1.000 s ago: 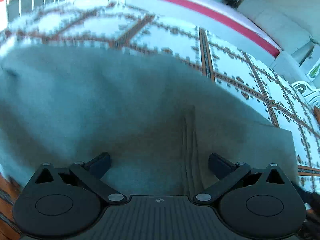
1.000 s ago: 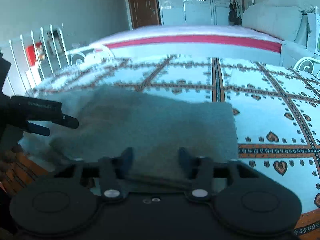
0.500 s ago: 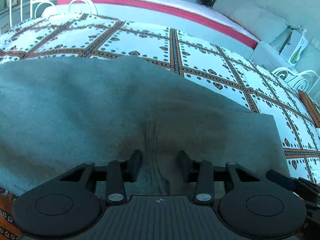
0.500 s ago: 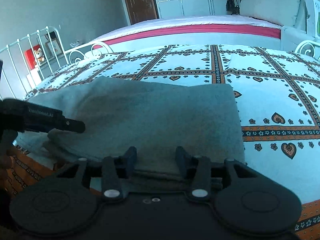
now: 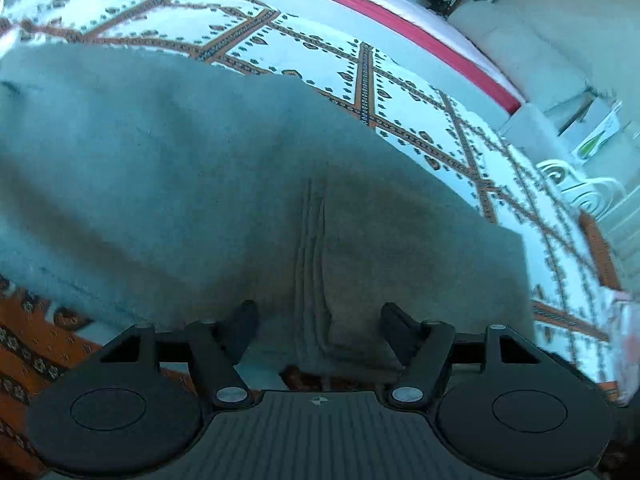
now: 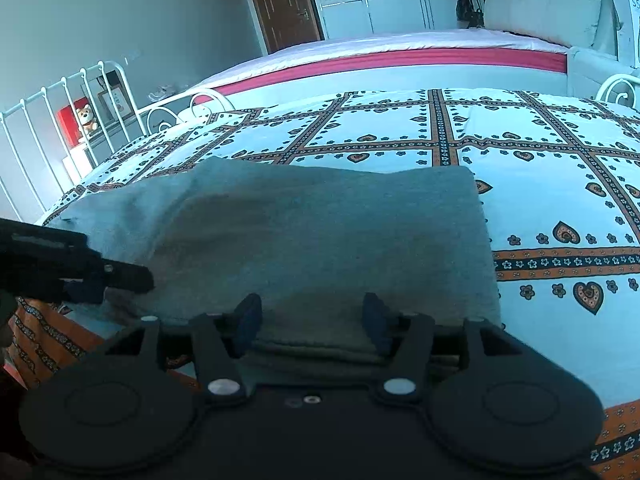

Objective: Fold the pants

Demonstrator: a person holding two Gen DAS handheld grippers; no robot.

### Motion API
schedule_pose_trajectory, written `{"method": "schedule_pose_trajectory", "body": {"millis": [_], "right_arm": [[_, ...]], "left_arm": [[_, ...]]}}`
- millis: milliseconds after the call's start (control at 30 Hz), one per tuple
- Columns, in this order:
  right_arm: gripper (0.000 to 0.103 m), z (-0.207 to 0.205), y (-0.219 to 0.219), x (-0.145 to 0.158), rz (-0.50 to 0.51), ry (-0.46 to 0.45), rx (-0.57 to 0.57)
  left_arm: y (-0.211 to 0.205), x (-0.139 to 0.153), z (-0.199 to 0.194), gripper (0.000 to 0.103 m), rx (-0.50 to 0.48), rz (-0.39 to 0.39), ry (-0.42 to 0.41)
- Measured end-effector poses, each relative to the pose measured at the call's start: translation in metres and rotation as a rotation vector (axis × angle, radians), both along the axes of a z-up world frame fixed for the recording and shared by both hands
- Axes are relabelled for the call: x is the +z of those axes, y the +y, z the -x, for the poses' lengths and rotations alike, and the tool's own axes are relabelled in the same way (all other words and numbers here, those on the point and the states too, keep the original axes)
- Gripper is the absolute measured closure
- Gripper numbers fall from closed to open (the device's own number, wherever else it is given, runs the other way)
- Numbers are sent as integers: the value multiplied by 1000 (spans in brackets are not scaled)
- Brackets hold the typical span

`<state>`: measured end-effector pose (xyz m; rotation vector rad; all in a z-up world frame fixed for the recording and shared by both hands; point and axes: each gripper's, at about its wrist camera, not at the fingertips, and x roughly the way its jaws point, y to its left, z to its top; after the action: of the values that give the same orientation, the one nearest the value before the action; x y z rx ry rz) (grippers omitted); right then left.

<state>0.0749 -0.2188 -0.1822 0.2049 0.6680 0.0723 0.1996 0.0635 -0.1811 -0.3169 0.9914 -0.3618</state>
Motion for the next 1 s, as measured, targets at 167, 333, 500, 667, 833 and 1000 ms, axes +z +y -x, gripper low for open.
{"method": "schedule_pose_trajectory", "body": {"millis": [167, 333, 500, 667, 833, 1000], "right_arm": [[49, -1, 3, 0, 8, -3, 0], [49, 0, 3, -1, 11, -8, -3], [49, 1, 2, 0, 2, -11, -7], [49, 2, 1, 1, -7, -15, -10], [50, 7, -4, 10, -16, -68, -67], [50, 2, -4, 5, 19, -30, -74]], "left_arm": [[10, -13, -10, 52, 31, 195, 74], [7, -25, -11, 72, 37, 301, 104], [-6, -10, -5, 76, 19, 207, -21], [-18, 18, 3, 84, -31, 120, -191], [-37, 57, 19, 84, -111, 16, -454], [-16, -2, -19, 84, -25, -80, -116]]}}
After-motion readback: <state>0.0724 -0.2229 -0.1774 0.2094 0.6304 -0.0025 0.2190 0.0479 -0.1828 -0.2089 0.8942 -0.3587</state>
